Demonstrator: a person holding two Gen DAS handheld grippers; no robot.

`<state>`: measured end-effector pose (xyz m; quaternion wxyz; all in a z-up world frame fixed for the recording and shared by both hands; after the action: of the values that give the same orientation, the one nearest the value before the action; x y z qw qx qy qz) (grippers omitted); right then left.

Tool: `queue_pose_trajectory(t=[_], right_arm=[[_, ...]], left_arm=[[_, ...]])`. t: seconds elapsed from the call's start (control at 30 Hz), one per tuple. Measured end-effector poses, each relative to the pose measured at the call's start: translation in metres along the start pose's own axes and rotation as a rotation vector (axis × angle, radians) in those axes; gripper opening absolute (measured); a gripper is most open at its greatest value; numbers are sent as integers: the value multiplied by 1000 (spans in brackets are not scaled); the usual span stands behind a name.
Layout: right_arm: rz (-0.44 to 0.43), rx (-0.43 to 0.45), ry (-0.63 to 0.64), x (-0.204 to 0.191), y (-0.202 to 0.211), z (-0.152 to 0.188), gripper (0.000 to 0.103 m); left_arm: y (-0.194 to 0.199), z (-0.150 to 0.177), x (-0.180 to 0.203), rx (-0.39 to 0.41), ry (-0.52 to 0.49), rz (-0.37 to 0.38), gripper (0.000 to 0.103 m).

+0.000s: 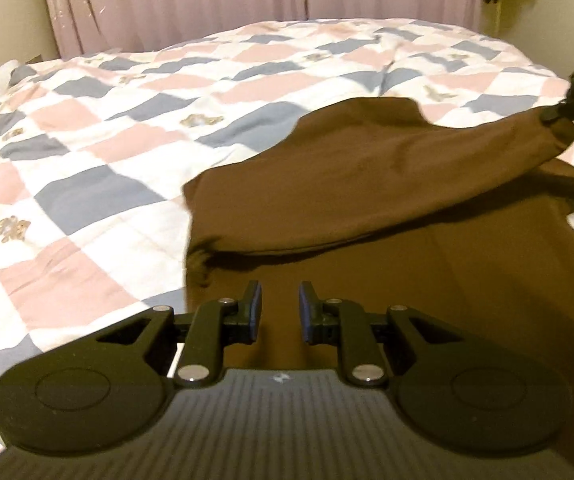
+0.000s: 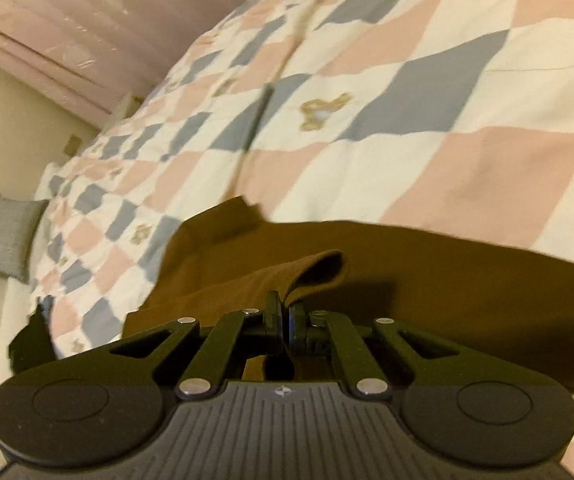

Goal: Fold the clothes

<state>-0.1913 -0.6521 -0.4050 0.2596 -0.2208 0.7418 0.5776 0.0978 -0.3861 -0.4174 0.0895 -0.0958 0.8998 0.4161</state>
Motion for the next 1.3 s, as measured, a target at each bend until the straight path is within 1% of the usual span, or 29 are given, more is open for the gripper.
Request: queue_pose_trajectory(t=[0.13, 0.27, 0.33, 0.37, 0.43, 0.5, 0.53, 0.63, 0.73, 0.83, 0.93, 0.97, 1.0, 1.03, 1.07, 1.1, 1.13, 1.17, 1.3], right_arm=[[28, 31, 3, 2, -5, -5, 3], [-10, 70, 47, -14, -3, -9, 3], [-12, 93, 88, -21, -3, -11, 3], [25, 96, 100, -18, -6, -12, 3], [110, 89, 101, -6, -16, -14, 3], [159, 69, 72, 7, -25, -14, 3], [185, 59, 67, 12, -28, -12, 3], [259, 31, 60, 26, -36, -7, 3], [318, 37, 111, 24, -38, -2, 3], [390, 86, 234, 0, -40, -1, 3], [414, 116, 371, -39, -52, 18, 5], [396, 111, 407, -52, -60, 28, 6], [361, 94, 436, -65, -70, 40, 16], [324, 74, 452, -74, -80, 51, 30], [278, 28, 444, -80, -92, 62, 43], [227, -22, 417, -83, -100, 72, 58], [175, -44, 383, -85, -103, 78, 59], [137, -40, 348, -85, -100, 79, 59], [33, 25, 225, -73, -70, 72, 60]], left_arm=[[-4, -10, -13, 35, -26, -33, 16], [-22, -37, -32, 92, -17, -57, 16], [-41, -43, -40, 86, -17, -62, 17], [-53, -43, -42, 68, -21, -65, 17], [-79, -36, -46, 5, -34, -61, 17], [-100, -22, -47, -69, -57, -47, 19], [-106, -18, -47, -85, -70, -44, 19], [-104, -17, -46, -75, -99, -48, 20], [-96, -23, -50, -48, -66, -35, 22], [-87, -30, -51, -18, -37, -19, 25], [-79, -33, -49, -8, -19, 4, 27], [-77, -32, -48, -9, -17, 11, 27], [-75, -31, -49, -10, -16, 15, 27], [-72, -30, -49, -12, -16, 18, 28], [-69, -27, -51, -13, -14, 21, 28], [-67, -24, -53, -15, -6, 24, 28], [-64, -21, -55, -18, 4, 27, 28], [-62, -18, -57, -22, 15, 29, 28], [-55, -12, -60, -26, 42, 42, 27]])
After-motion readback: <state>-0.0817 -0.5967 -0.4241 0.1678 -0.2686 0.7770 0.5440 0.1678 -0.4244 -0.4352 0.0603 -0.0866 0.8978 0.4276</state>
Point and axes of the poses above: each gripper's, at about its wrist camera, not at the fingertips, and y roughly against the way its jaws point, x to its right, z to its underside, the point moved 10 cm from there along -y, roughly the way its jaws point, and after that the axes turned 12 degrees about -y, right-handed, at the moved point
